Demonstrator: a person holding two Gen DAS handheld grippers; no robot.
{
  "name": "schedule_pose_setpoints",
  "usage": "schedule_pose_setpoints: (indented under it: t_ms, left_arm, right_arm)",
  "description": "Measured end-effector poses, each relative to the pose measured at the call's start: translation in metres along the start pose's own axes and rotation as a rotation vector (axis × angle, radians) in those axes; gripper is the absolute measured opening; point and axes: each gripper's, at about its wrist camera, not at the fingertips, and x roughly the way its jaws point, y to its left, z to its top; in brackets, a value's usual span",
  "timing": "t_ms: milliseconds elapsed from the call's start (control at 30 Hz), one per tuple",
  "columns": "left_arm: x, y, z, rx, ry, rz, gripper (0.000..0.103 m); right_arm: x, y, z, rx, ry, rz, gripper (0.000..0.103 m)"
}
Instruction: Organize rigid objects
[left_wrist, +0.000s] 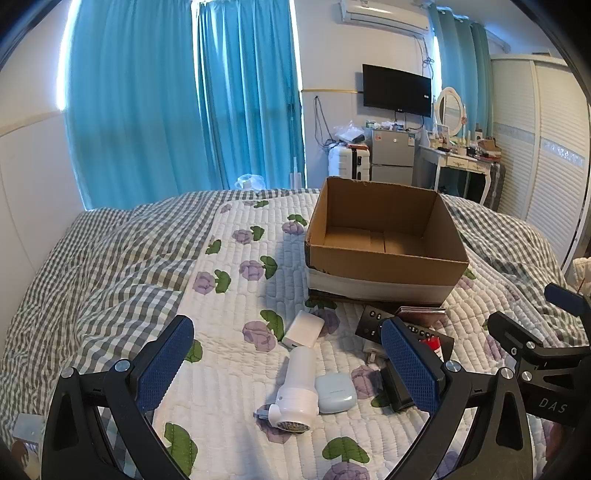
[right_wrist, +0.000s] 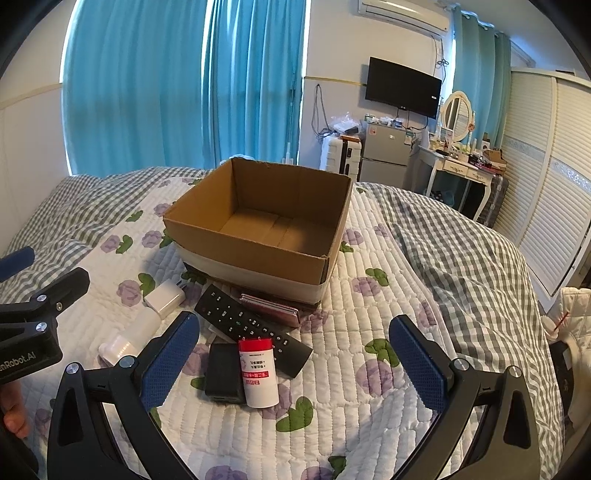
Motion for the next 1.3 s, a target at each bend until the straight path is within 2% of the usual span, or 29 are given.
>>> schedule_pose_setpoints:
  t_ms: [1067, 1300]
  left_arm:
    - [0.003, -0.006, 0.008, 0.014, 0.005, 0.032, 0.103]
    - [0.011, 0.001, 0.005, -0.005, 0.033, 0.039, 0.103]
  right_arm:
    - [0.006, 0.001, -0.001, -0.015, 0.03, -0.008, 0.103]
    - [0.012, 0.004, -0.003, -0.029, 0.055, -0.013, 0.103]
